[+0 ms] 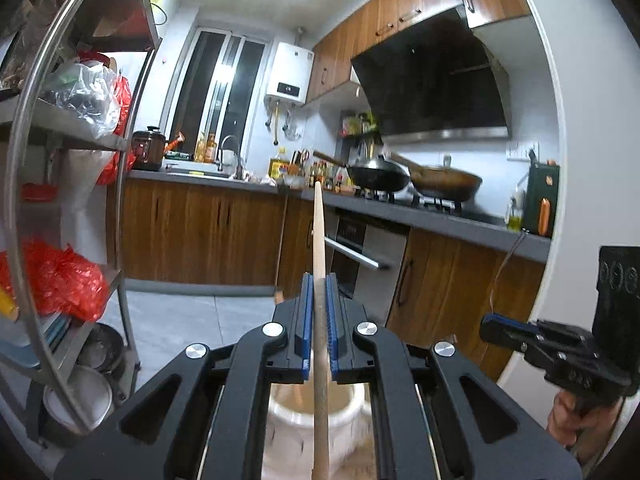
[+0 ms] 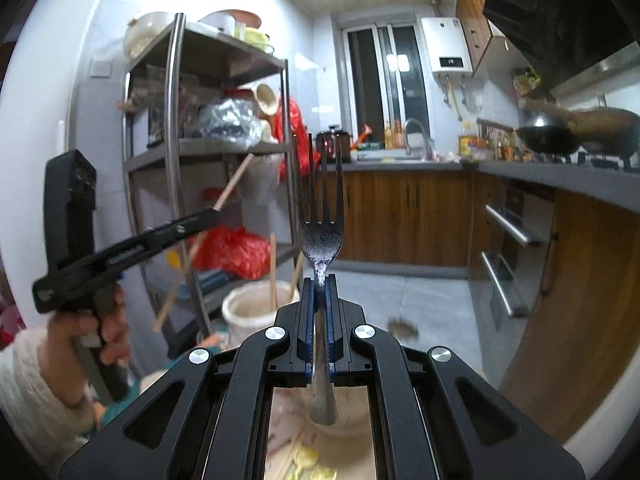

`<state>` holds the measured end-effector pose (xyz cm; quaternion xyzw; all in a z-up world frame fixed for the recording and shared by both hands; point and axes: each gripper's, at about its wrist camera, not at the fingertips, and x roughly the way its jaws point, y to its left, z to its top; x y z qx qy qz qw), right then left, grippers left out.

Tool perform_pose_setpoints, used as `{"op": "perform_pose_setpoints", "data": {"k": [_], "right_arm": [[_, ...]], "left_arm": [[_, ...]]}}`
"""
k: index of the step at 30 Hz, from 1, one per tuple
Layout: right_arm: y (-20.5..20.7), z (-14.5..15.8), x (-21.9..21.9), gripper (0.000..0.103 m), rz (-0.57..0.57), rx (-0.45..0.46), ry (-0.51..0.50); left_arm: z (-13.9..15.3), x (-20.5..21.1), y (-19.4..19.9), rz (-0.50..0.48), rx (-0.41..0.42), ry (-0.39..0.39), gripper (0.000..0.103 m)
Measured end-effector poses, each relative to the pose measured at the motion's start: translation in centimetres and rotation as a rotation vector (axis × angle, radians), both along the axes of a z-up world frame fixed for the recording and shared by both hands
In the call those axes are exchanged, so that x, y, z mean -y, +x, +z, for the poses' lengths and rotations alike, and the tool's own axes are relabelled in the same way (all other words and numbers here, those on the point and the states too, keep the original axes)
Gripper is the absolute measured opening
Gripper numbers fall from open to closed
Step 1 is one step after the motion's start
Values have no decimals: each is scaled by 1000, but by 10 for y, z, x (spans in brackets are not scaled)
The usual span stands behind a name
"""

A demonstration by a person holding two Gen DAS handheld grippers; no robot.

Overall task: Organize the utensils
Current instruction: 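Carry the chopstick with left while right carries the silver fork above the holder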

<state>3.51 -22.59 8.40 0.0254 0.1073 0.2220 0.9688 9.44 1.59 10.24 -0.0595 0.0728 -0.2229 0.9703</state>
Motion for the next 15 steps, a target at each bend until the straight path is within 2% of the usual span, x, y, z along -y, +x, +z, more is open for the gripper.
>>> {"op": "perform_pose_setpoints", "data": {"k": [9, 15], "right_arm": [[34, 2, -7, 6, -57, 78, 22], [49, -23, -9, 6, -64, 39, 30]], "left_arm": [[-1, 25, 44, 59, 70, -32, 6], [-22, 27, 53, 122, 80, -15, 6]]}}
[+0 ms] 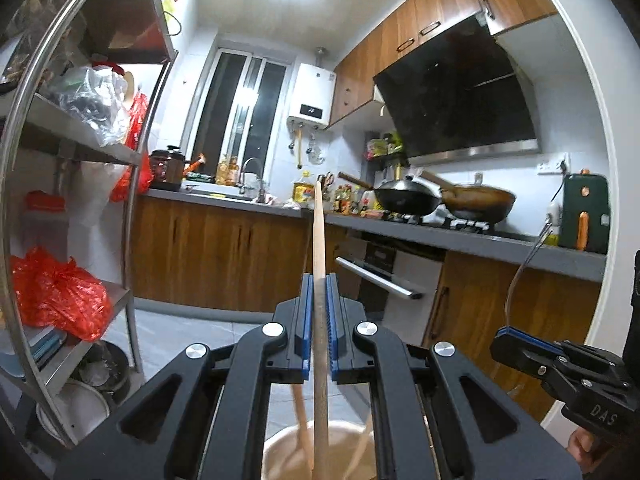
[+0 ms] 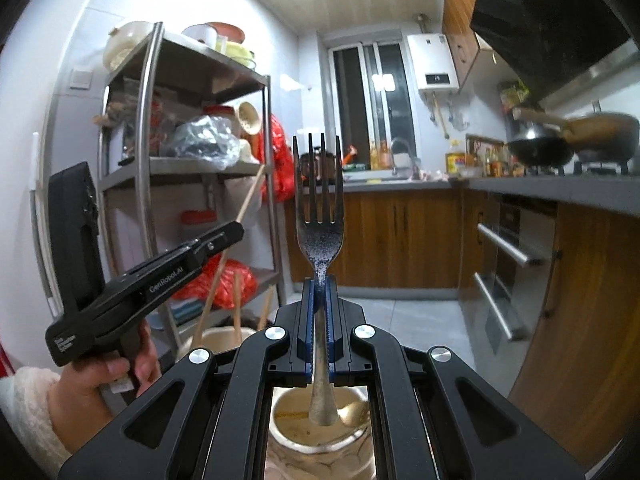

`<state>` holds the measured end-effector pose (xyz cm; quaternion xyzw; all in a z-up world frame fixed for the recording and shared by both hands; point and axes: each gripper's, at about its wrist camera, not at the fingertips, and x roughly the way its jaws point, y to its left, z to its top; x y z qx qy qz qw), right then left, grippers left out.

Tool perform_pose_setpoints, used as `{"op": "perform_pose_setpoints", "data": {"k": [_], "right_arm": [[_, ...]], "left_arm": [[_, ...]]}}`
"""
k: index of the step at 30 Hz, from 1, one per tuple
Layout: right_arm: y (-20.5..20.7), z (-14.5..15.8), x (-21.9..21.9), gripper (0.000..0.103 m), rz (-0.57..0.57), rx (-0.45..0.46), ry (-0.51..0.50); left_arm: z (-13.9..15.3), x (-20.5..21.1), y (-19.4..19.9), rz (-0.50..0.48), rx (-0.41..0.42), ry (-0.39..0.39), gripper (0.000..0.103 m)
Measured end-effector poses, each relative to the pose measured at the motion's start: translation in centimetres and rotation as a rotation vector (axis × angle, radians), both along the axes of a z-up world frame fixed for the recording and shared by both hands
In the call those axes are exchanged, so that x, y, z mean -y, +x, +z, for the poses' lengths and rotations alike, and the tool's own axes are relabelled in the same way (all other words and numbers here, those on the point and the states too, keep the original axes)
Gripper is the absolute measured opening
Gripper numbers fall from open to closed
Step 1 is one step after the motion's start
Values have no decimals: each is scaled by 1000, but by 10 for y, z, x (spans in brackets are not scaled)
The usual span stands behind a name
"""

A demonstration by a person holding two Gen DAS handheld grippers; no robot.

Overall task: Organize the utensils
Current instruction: 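Carry the chopstick with left while right carries the silver fork above the holder, then release the chopstick into the large compartment with left while right drops fork into small one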

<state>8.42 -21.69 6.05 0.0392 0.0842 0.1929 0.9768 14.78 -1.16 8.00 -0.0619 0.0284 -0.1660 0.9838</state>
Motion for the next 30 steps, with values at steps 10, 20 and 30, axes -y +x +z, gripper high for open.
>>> {"op": "perform_pose_setpoints", "data": {"k": [10, 20, 30], "right_arm": [[2, -28, -5, 6, 3, -78, -56], [0, -46, -7, 6, -3, -154, -89], [1, -53, -7, 6, -15, -185, -104]], "left_arm": [[-23, -9, -20, 0, -71, 65, 6], [-37, -10, -31, -22, -171, 127, 6], [-43, -8, -30, -17, -198, 162, 6]]}}
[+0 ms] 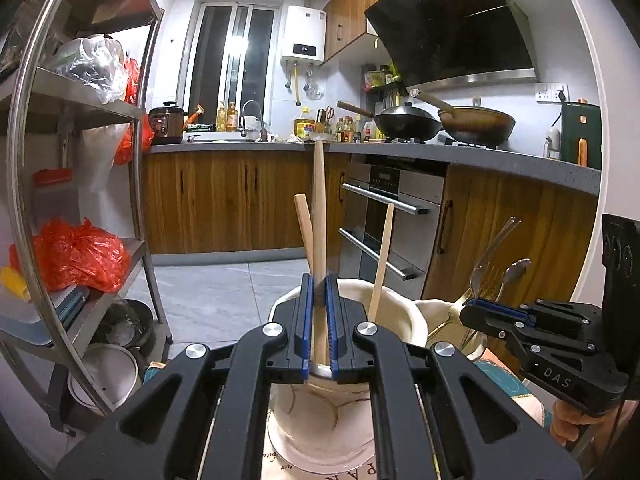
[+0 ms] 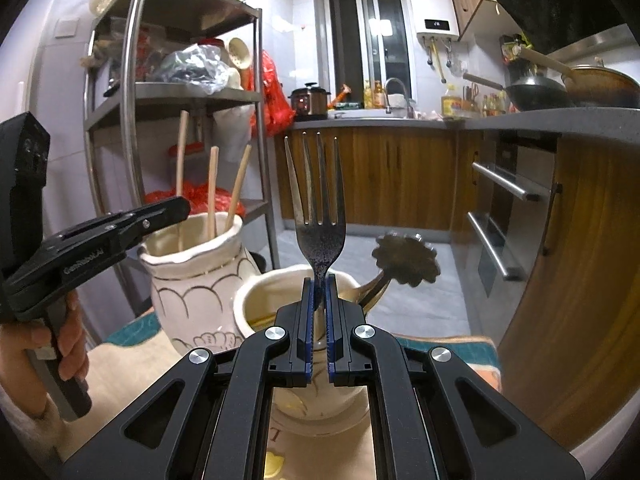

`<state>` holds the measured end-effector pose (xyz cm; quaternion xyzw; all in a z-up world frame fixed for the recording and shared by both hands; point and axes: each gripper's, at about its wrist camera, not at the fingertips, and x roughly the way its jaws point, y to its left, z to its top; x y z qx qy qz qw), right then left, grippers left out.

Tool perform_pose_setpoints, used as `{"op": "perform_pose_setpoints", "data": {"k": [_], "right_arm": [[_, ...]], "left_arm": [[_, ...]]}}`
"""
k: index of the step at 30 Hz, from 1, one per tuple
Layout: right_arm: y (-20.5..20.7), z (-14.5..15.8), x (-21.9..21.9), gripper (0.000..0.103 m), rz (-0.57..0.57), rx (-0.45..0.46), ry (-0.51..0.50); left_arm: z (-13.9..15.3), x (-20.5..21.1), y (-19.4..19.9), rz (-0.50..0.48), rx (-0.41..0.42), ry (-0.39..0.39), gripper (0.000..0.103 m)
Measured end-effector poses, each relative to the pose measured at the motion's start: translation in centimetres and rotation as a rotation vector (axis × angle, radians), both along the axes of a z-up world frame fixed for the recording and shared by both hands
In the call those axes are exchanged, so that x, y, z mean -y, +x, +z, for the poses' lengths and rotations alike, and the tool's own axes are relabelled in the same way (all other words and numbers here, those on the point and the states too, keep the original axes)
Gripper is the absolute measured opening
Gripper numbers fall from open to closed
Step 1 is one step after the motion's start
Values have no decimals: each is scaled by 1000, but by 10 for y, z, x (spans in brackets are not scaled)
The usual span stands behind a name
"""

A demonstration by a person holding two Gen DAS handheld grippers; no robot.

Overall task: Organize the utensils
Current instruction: 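Release the chopstick into the large compartment with left while right drops fork into small one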

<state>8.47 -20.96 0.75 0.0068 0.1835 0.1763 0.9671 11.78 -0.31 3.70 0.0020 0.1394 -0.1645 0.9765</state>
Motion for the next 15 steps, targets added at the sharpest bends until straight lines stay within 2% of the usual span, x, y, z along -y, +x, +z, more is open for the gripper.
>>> {"op": "perform_pose_setpoints", "data": {"k": [13, 14, 15], "right_arm": [[2, 0, 1, 6, -26, 3, 4], [2, 0, 1, 6, -26, 3, 4], [2, 0, 0, 8, -26, 2, 4]], "left_arm": [[-1, -1, 0, 20, -5, 8, 9], [-1, -2, -1, 23, -1, 7, 15], [-1, -2, -2, 27, 3, 5, 27]]}}
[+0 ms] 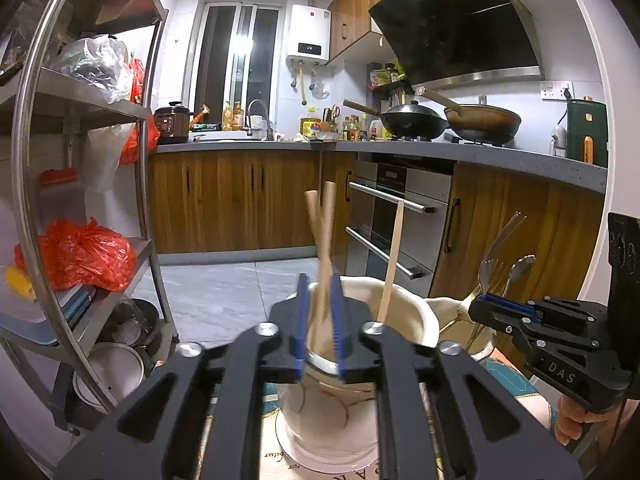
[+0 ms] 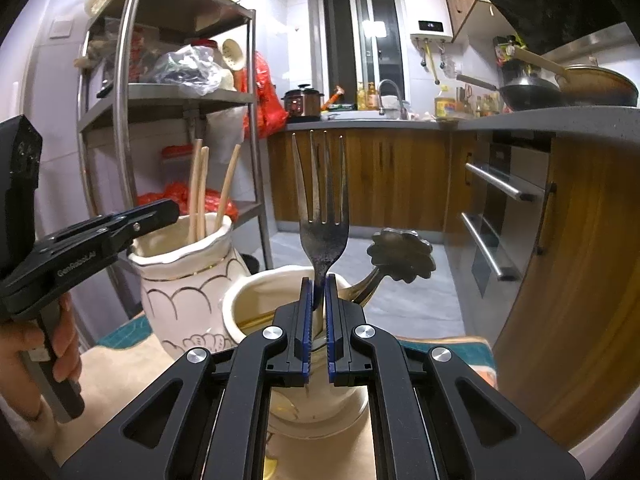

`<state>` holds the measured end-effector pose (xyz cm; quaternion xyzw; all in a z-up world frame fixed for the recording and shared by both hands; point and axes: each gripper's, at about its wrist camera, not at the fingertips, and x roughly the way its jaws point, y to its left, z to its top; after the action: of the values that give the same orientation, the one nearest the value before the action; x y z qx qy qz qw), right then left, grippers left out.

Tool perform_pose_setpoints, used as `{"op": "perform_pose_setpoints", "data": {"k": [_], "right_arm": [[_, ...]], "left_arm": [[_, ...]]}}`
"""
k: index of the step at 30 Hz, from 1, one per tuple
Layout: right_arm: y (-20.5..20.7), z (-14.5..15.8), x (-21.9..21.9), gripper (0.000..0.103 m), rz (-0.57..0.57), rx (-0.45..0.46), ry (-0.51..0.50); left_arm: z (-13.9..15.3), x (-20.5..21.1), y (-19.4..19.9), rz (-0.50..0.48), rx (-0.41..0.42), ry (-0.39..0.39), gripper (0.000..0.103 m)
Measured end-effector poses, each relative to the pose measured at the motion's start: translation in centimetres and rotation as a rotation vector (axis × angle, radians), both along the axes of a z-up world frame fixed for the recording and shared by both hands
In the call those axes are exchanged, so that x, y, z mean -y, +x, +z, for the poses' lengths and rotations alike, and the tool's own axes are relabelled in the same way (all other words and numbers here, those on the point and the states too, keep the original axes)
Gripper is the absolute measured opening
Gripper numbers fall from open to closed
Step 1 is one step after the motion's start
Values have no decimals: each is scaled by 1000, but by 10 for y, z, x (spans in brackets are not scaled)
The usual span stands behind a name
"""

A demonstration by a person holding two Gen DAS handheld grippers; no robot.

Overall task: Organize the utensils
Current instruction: 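Release the chopstick into the large compartment with left while right drops fork into small one, then move both open tools back down to the remaining utensils on the cloth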

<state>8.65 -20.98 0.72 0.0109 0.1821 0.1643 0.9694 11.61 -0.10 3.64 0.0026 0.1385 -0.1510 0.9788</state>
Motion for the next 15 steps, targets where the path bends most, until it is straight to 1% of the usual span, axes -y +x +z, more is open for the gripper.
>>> {"op": "perform_pose_setpoints", "data": {"k": [1, 2, 4, 8, 10, 13, 14, 15], "right_arm": [[0, 0, 0, 9, -2, -1, 0], [0, 0, 1, 11, 0, -2, 1], [0, -1, 0, 18, 0, -2, 2], [0, 0, 0, 18, 4, 1, 6], [-3, 1, 1, 26, 9, 11, 14], [-9, 6, 2, 48, 13, 34, 23], [-11, 8, 3, 53, 14, 42, 26], [-15, 10, 4, 62, 14, 54, 30]], "left_arm": [[0, 0, -1, 5, 7, -2, 32], [1, -1, -2, 9, 15, -4, 35], [2, 0, -2, 6, 16, -3, 35], [3, 1, -4, 3, 23, -2, 38], [3, 1, -5, 6, 27, 3, 39], [4, 0, -7, 13, 30, -2, 48], [4, -2, -8, 19, 33, -8, 53], [4, -3, -10, 21, 36, -13, 56]]}}
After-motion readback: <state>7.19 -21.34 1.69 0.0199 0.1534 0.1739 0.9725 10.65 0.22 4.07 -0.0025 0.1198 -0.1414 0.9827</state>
